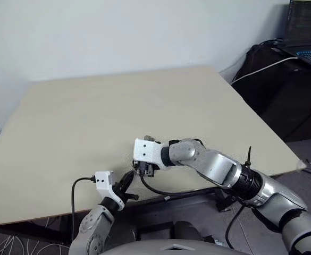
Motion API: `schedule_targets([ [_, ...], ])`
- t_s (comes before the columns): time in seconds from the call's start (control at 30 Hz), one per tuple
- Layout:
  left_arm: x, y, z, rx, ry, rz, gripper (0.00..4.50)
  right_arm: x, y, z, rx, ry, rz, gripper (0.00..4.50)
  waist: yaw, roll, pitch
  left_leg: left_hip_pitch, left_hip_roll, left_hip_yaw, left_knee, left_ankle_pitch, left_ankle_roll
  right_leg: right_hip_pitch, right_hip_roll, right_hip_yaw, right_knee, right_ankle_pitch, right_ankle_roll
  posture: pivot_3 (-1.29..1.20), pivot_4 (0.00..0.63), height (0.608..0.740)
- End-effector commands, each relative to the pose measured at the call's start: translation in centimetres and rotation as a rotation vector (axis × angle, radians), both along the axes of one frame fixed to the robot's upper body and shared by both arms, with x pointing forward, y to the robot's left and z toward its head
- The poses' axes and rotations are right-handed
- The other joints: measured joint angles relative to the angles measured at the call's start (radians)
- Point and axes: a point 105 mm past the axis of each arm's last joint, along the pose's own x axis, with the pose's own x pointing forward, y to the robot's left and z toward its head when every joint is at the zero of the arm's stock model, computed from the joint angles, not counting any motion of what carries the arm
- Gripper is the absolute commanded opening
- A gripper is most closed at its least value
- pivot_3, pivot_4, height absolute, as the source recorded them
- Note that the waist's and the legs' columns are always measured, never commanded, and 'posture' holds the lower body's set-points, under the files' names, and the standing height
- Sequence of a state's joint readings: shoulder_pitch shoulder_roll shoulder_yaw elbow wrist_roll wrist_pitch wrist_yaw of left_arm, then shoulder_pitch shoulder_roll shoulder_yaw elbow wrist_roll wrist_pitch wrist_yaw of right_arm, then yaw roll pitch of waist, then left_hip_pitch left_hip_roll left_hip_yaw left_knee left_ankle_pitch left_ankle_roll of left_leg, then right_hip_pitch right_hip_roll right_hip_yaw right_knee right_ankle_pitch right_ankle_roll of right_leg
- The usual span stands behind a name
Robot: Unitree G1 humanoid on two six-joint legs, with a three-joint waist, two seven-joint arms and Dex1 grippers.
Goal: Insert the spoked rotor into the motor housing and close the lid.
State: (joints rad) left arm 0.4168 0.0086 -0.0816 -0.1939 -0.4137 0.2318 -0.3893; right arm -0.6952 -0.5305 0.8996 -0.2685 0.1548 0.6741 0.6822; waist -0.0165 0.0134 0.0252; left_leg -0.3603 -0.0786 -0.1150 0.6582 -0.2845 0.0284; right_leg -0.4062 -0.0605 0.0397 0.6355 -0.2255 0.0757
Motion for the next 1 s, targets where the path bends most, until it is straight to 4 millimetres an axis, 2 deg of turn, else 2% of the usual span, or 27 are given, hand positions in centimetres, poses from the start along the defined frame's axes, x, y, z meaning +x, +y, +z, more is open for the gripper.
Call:
schedule_targets([
  [0.03,0.4,-0.1,1.1,-0.015,-0.045,0.007,0.0,0.3,0.4,0.8,-0.041,-0.087,0.108,2.62,0.005,0.0,0.0,0.0,0.0,0.0,0.0,0.0,0.0,0.0,0.0,0.0,0.0,0.0,0.0,0.0,0.0,0.74],
  [0.43,0.1,0.0,1.2,-0.015,-0.055,0.011,0.0,-0.1,-1.4,-1.3,-0.316,-0.088,0.317,2.62,0.008,0.0,0.0,0.0,0.0,0.0,0.0,0.0,0.0,0.0,0.0,-0.001,0.0,0.002,-0.003,0.0,0.0,0.74],
  [0.73,-0.4,0.1,1.1,-0.015,-0.056,-0.011,0.0,0.7,-1.5,-3.3,-0.361,-0.055,0.264,2.62,0.009,0.0,0.0,0.0,0.0,0.0,0.0,0.0,-0.001,-0.001,0.0,-0.001,0.002,0.001,-0.003,0.0,0.0,0.74],
  [1.0,-0.4,0.0,1.1,-0.019,-0.06,-0.017,0.0,1.5,-1.9,-4.2,-0.387,-0.035,0.207,2.62,0.009,0.0,0.0,0.0,0.0,0.0,0.0,0.001,-0.001,-0.002,0.0,0.0,0.004,0.001,-0.004,0.0,0.0,0.74],
])
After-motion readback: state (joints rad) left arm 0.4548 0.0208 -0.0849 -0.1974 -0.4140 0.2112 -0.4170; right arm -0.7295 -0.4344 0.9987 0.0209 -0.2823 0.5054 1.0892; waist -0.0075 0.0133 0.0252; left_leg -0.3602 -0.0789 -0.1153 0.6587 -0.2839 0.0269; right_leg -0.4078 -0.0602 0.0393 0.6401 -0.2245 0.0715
